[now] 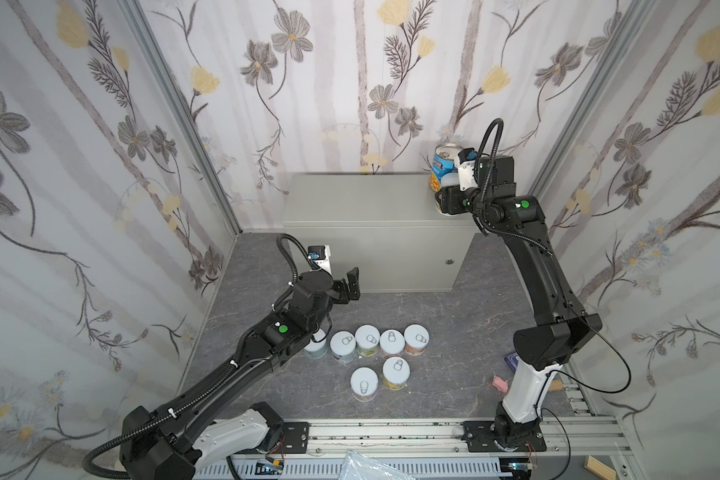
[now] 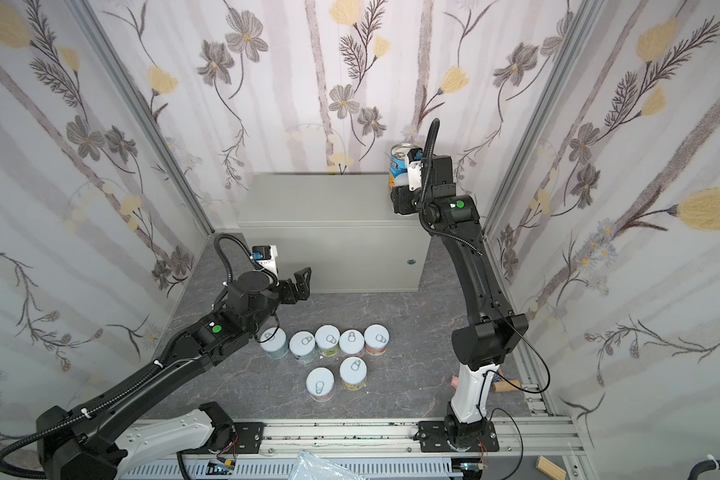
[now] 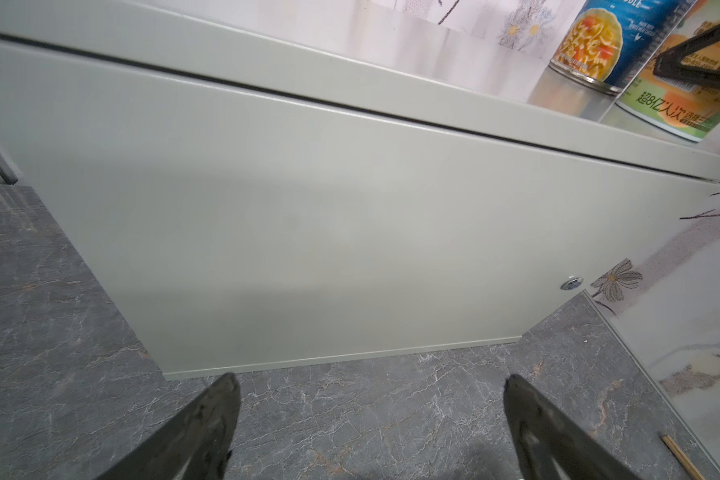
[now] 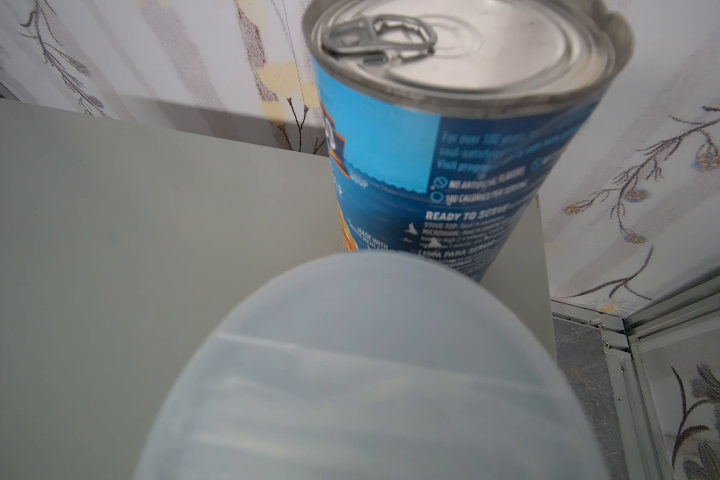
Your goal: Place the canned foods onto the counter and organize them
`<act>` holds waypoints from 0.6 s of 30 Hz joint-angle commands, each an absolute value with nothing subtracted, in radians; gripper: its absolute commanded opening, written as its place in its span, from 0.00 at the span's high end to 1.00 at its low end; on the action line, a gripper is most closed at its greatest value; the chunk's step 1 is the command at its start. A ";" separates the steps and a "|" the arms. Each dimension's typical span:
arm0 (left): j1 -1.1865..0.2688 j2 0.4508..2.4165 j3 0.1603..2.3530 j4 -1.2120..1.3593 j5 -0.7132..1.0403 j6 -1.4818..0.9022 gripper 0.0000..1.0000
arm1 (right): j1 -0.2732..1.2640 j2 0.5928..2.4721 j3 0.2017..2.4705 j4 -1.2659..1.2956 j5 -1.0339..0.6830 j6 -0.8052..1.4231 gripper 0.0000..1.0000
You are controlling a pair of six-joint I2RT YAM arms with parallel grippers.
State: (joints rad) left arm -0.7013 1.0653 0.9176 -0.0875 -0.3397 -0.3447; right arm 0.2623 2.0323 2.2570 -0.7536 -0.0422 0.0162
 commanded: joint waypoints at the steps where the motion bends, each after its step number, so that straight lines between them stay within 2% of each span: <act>1: -0.701 1.060 0.915 -0.091 -0.356 -0.357 0.00 | 0.267 2.038 2.266 -0.698 -0.034 0.022 0.33; 8: -0.701 1.063 0.916 -0.090 -0.353 -0.359 0.00 | 0.270 2.019 2.266 -0.699 -0.070 0.019 0.28; 18: -0.699 1.068 0.917 -0.087 -0.347 -0.358 0.00 | 0.285 2.012 2.266 -0.694 0.012 0.010 0.10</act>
